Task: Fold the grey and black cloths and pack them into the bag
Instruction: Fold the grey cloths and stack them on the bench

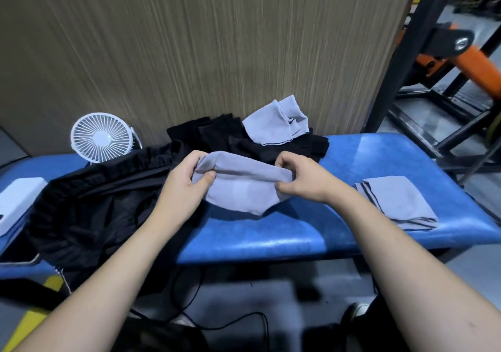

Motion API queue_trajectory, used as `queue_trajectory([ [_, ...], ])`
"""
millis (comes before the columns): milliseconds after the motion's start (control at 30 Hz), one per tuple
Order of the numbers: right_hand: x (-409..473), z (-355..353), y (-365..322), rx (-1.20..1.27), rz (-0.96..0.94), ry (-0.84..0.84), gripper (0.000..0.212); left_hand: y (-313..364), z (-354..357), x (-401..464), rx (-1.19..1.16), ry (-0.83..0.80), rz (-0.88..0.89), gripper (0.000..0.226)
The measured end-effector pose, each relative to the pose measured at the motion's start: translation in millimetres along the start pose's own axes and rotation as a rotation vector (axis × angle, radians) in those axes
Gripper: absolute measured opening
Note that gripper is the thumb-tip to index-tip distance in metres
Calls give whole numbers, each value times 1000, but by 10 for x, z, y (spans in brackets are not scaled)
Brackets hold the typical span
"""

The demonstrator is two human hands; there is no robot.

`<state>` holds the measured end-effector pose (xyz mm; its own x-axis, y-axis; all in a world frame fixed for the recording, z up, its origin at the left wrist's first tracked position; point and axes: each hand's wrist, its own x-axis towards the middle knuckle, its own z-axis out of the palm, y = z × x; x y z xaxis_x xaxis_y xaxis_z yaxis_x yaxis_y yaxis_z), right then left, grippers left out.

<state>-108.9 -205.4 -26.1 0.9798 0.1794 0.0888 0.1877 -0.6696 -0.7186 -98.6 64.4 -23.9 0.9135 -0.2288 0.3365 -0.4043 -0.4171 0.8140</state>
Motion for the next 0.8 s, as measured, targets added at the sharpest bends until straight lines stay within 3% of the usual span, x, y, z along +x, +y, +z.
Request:
queue_trajectory([
  [300, -107, -97, 179, -44, 106, -16, 35, -243, -84, -96, 366, -148, -33, 62],
  [500, -152, -194, 261, -111, 174, 31, 31, -339, -34, -49, 318, -308, -37, 32],
  [633, -159, -126, 353, -216, 274, -26, 32, -476, -11, -55, 382, -437, -88, 25],
  [800, -156, -93, 351, -302, 289, -150, 40, -491, -41, -64, 386, -461, -107, 25],
])
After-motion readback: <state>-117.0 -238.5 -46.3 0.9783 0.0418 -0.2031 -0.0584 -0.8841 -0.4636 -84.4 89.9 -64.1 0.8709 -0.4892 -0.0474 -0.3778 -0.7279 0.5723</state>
